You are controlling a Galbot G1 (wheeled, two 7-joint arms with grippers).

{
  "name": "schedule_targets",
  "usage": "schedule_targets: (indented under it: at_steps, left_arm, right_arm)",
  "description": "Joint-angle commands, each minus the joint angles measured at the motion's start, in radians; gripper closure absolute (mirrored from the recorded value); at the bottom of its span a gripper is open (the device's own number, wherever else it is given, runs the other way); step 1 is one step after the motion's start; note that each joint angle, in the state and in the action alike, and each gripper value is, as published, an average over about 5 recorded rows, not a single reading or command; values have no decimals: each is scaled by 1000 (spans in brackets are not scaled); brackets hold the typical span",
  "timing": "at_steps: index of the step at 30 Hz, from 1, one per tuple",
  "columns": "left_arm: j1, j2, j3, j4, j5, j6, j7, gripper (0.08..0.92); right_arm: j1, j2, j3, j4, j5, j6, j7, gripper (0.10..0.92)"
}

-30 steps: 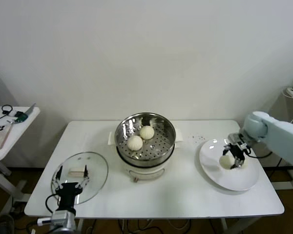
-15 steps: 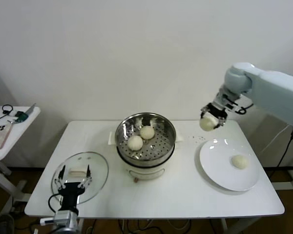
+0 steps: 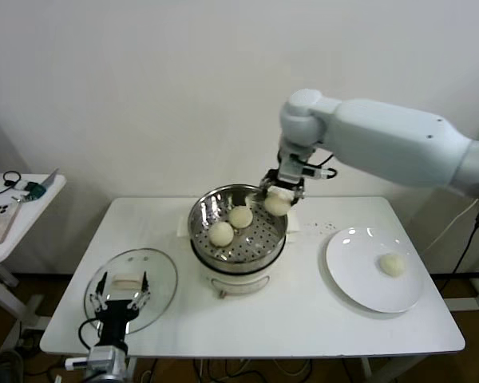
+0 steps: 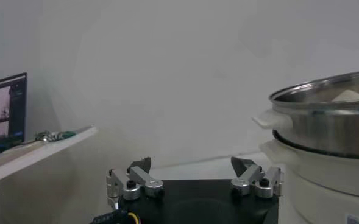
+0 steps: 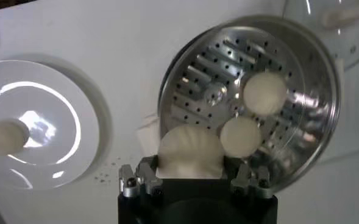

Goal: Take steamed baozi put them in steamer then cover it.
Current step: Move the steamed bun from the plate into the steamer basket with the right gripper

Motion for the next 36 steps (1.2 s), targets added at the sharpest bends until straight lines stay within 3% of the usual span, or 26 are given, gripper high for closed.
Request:
schedule_targets:
  at_steps: [1, 29, 36]
  left_arm:
    - [7, 12, -1, -14, 0, -3, 1, 177]
    - [4, 16, -9, 10, -12, -6, -1, 177]
    - [2, 15, -9, 13, -13, -6, -1, 177]
  right_arm:
    - [-97, 174, 19, -43, -45, 45, -9, 314]
    - [-185, 204, -34, -122, -42, 86, -39, 308]
    - [-183, 199, -17, -130, -39, 91, -50, 222]
